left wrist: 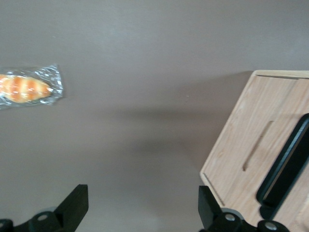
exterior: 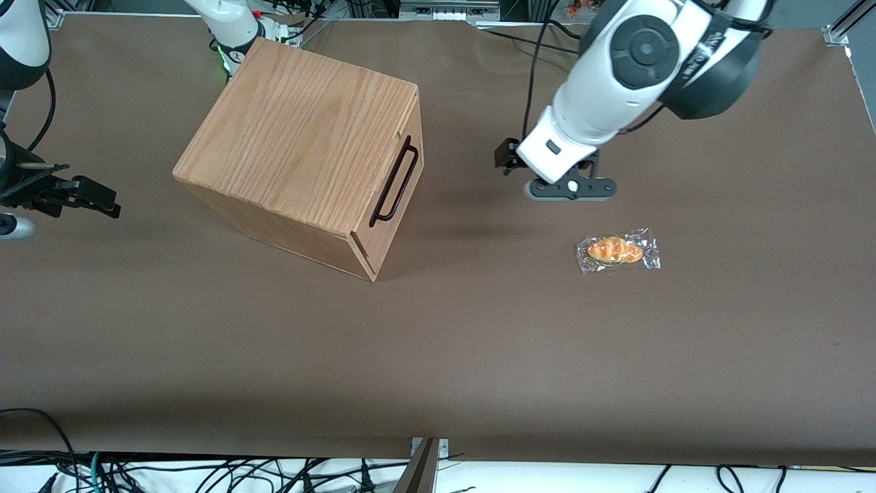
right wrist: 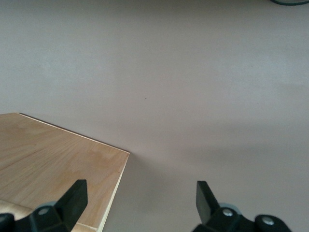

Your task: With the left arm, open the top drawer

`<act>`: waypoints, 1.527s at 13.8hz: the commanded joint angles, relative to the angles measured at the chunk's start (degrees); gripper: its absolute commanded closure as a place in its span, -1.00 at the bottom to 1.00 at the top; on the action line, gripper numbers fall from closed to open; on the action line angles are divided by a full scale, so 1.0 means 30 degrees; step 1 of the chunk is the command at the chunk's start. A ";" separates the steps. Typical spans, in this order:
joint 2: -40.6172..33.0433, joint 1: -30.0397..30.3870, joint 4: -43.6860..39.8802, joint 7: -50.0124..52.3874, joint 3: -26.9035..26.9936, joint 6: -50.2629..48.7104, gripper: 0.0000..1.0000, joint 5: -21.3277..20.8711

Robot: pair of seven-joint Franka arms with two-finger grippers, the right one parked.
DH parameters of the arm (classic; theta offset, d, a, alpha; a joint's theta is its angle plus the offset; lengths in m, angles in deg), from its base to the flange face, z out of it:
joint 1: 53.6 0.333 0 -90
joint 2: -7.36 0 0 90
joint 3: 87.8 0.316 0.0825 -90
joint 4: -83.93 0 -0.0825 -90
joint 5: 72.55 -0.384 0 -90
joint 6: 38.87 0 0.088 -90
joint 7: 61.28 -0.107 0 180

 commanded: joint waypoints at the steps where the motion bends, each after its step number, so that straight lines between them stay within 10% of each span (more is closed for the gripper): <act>1: 0.0474 -0.1039 -0.0213 0.1494 0.0165 0.0983 -1.00 0.0280; 21: 0.4927 -0.4411 -0.2762 0.2759 0.0136 0.5000 -1.00 0.0456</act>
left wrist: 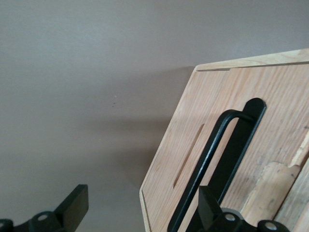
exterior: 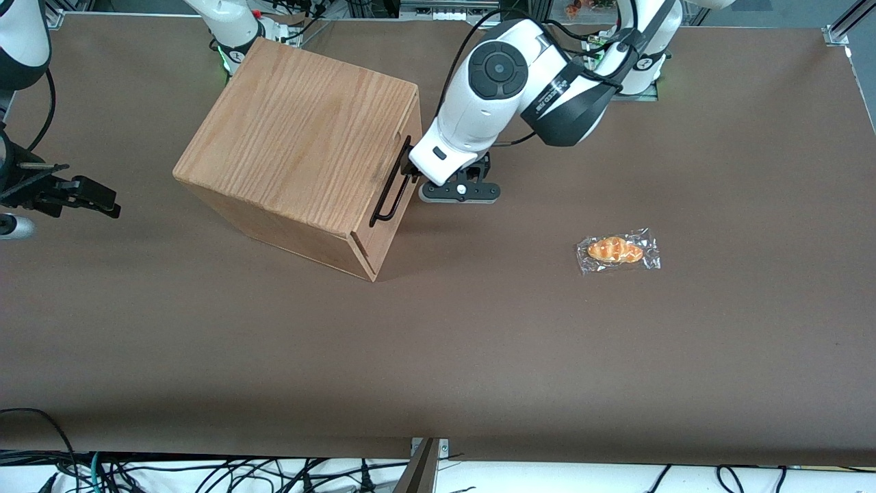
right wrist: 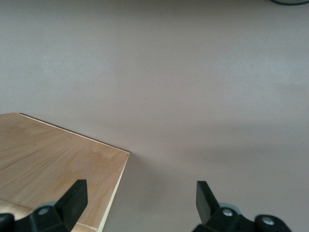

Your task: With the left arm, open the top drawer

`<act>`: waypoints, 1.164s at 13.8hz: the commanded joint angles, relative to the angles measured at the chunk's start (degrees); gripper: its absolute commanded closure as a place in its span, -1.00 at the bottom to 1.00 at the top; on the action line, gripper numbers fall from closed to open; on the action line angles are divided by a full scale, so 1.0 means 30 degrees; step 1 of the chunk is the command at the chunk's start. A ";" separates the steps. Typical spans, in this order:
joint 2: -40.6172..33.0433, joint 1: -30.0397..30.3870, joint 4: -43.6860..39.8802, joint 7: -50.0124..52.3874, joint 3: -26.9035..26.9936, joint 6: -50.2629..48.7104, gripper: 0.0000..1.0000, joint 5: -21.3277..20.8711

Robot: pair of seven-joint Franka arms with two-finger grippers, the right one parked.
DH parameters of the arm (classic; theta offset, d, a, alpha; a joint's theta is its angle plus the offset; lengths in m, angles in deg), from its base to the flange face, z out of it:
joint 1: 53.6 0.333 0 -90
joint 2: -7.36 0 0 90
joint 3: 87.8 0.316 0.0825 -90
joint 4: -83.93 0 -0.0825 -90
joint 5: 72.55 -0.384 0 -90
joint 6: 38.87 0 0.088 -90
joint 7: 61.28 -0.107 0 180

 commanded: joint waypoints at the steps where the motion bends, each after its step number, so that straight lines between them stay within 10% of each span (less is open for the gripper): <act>1: 0.0783 -0.0674 -0.0928 0.0094 0.0190 0.0199 -1.00 0.0448; 16: 0.1720 -0.1320 -0.0927 -0.0345 0.0219 0.0786 -1.00 0.0272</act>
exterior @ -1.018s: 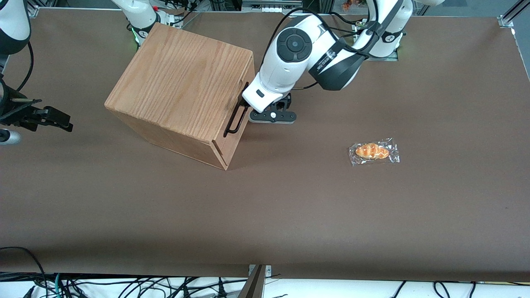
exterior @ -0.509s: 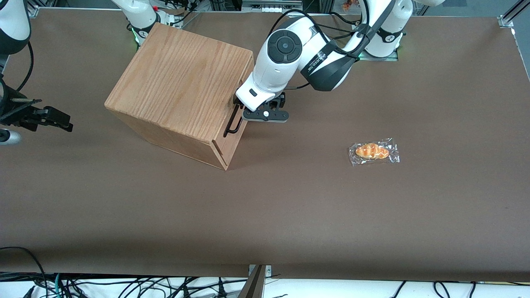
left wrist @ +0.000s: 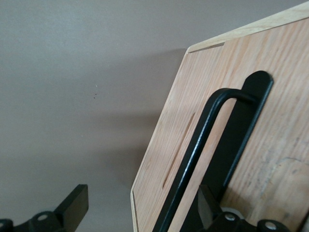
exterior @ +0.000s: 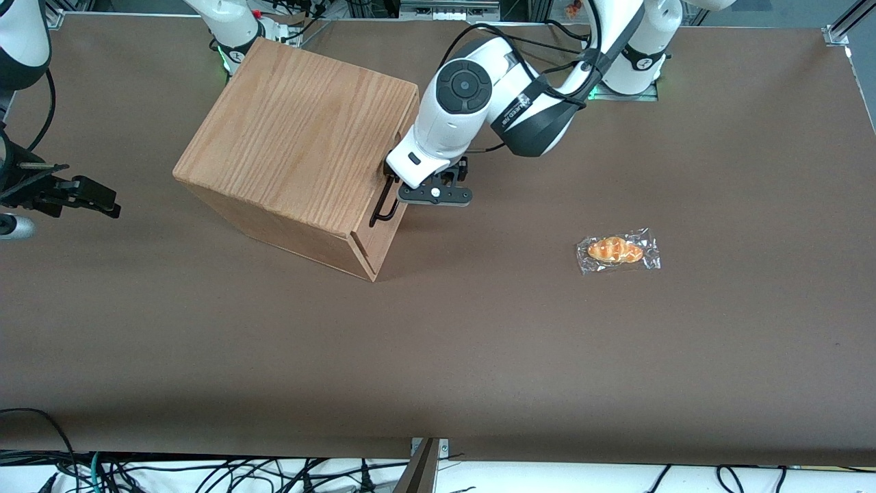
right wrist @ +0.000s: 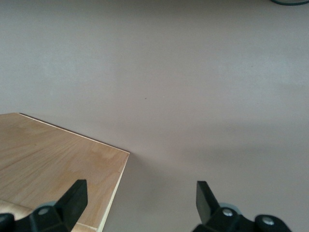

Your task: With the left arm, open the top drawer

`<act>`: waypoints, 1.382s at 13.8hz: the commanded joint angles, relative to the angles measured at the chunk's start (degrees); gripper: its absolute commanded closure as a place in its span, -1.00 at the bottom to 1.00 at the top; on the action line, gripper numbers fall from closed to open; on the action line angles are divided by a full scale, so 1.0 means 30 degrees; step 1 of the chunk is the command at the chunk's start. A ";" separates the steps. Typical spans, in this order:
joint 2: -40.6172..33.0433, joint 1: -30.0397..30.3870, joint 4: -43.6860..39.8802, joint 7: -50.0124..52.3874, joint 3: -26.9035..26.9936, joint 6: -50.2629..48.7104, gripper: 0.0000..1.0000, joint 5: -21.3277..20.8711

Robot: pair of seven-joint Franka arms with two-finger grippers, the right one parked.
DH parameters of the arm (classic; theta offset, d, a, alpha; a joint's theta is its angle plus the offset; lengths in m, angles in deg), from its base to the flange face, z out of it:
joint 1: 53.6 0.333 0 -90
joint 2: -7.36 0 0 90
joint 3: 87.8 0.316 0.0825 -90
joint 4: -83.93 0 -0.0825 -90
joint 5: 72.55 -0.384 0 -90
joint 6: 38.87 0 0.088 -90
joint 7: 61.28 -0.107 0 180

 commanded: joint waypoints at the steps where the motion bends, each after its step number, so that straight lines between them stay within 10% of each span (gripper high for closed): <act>1: 0.0478 -0.0375 -0.0631 -0.0332 0.0166 0.0118 -1.00 0.0257; 19: 0.0420 -0.0141 -0.0250 -0.0303 0.0254 0.0235 -1.00 0.0139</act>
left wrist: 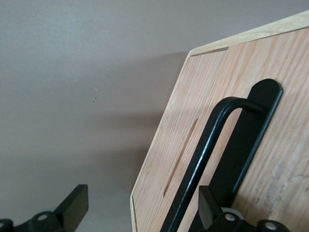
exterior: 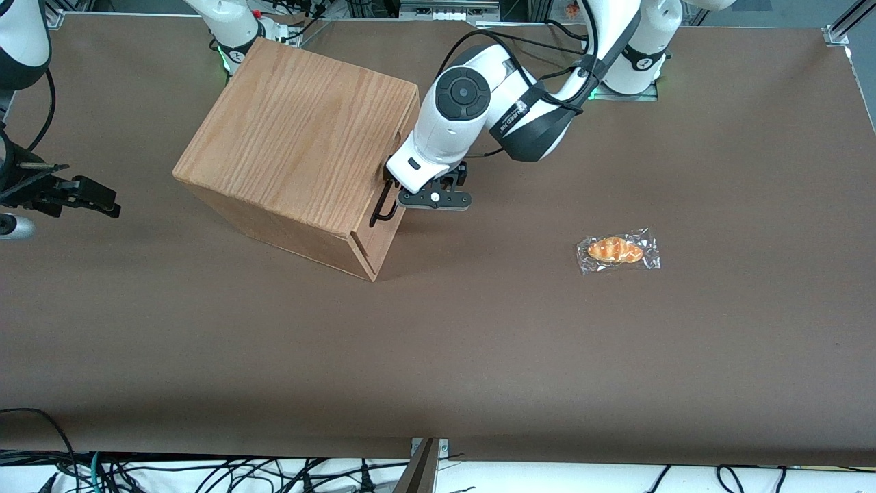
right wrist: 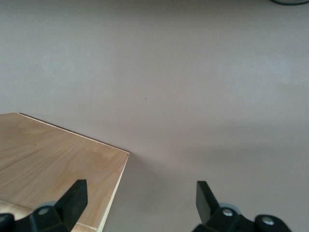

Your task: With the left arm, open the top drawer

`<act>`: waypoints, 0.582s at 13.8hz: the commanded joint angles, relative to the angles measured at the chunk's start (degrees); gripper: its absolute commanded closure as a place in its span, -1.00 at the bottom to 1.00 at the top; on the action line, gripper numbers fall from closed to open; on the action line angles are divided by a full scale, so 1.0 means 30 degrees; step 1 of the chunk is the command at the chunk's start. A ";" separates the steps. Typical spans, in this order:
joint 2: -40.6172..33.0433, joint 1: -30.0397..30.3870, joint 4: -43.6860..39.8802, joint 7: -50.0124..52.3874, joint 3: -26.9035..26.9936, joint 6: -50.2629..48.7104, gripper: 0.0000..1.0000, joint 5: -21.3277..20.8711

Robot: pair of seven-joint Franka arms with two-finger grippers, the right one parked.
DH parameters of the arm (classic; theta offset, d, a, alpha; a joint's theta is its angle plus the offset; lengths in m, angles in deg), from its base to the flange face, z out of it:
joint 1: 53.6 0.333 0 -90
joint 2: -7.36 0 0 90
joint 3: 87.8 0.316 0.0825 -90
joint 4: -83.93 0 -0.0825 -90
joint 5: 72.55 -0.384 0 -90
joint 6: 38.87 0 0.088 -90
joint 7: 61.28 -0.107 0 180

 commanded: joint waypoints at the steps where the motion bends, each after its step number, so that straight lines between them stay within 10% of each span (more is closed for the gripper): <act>1: 0.0121 -0.0065 -0.0250 -0.0278 0.0121 -0.0143 -1.00 0.0139; 8: 0.0004 0.0139 0.0013 -0.0161 0.0238 -0.0290 -1.00 0.0139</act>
